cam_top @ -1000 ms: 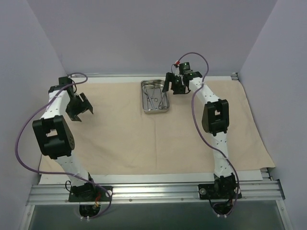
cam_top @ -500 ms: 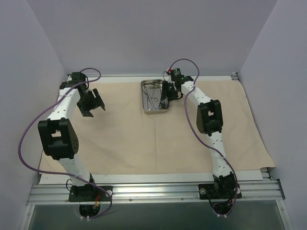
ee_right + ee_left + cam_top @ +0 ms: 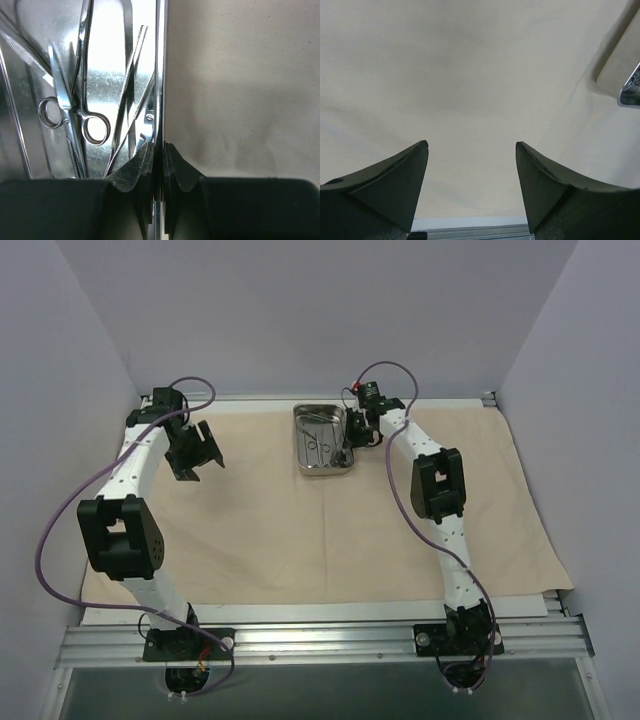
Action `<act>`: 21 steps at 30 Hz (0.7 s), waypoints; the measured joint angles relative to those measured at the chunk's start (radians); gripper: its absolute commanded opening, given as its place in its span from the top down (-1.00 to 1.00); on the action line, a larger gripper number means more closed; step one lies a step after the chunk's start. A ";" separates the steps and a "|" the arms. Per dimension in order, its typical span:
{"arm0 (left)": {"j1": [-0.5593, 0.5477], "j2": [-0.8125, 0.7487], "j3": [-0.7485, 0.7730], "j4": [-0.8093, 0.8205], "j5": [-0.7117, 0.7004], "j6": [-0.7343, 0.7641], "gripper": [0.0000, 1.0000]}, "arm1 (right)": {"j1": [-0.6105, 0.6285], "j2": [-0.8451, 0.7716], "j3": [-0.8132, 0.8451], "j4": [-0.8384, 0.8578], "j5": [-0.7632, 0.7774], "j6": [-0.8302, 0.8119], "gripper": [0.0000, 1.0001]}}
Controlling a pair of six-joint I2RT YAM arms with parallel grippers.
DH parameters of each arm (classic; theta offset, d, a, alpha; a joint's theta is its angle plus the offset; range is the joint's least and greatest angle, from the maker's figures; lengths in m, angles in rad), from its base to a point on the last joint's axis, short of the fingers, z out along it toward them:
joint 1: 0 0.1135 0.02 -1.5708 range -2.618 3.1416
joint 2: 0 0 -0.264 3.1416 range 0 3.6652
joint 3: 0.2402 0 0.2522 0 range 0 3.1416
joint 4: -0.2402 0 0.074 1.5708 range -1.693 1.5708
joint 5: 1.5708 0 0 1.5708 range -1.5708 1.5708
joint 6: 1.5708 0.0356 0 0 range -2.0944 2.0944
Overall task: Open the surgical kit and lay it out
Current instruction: Move the container to the center of the board.
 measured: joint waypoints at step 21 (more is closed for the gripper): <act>-0.194 -0.101 0.066 -0.015 0.026 -0.055 -0.58 | 0.002 -0.688 -0.719 -0.075 0.204 0.219 1.00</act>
